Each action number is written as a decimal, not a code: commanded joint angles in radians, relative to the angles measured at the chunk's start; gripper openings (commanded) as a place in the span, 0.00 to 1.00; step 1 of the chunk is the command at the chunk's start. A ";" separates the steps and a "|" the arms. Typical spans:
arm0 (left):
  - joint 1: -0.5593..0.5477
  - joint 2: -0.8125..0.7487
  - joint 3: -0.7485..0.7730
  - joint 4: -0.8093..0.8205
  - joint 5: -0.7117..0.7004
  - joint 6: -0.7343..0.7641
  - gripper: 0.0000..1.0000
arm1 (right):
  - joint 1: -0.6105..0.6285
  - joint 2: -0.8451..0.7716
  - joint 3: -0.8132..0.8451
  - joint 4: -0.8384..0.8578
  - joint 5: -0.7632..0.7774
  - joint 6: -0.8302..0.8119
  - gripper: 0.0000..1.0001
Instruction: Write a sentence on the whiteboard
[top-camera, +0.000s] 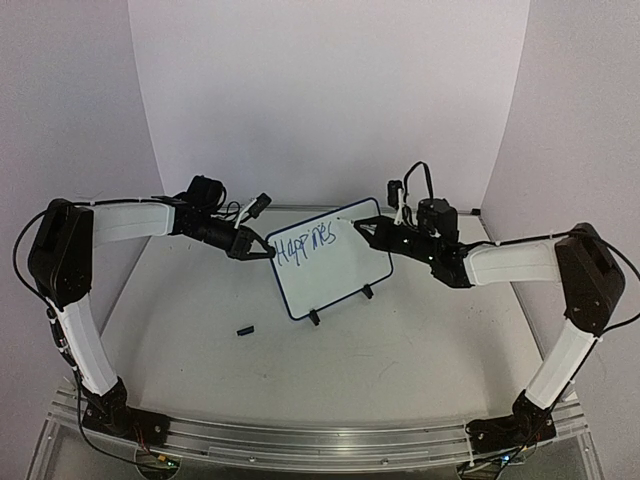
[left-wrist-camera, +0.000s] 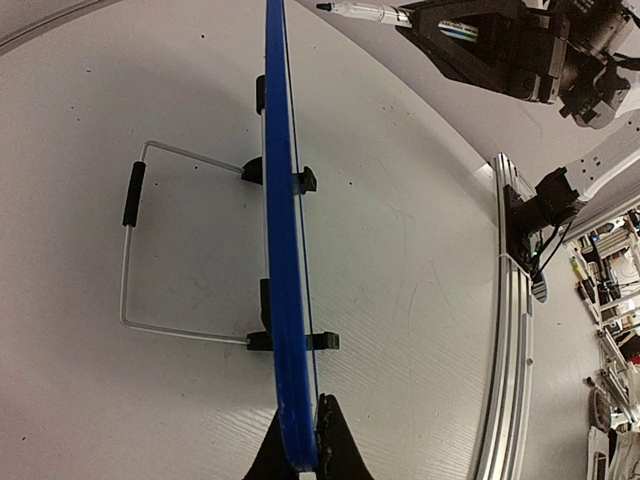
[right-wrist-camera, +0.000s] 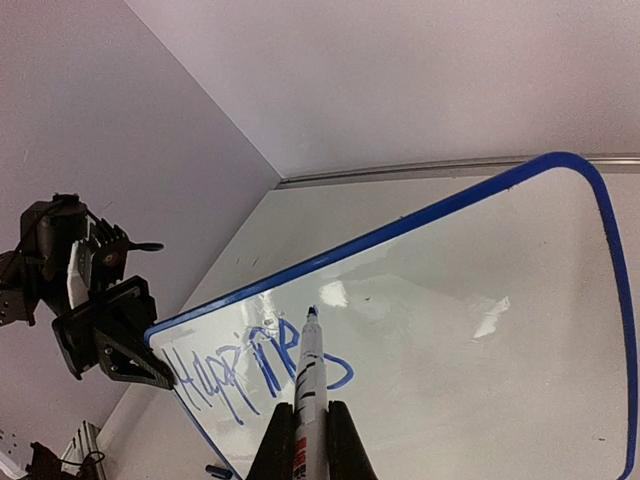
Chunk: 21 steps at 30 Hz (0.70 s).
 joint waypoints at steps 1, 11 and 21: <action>-0.025 0.001 0.012 -0.062 -0.062 0.054 0.00 | -0.007 0.027 0.052 0.028 0.024 -0.004 0.00; -0.024 0.001 0.012 -0.064 -0.063 0.055 0.00 | -0.014 0.064 0.082 0.023 0.020 -0.005 0.00; -0.024 0.001 0.012 -0.066 -0.066 0.057 0.00 | -0.016 0.085 0.086 0.004 0.008 -0.012 0.00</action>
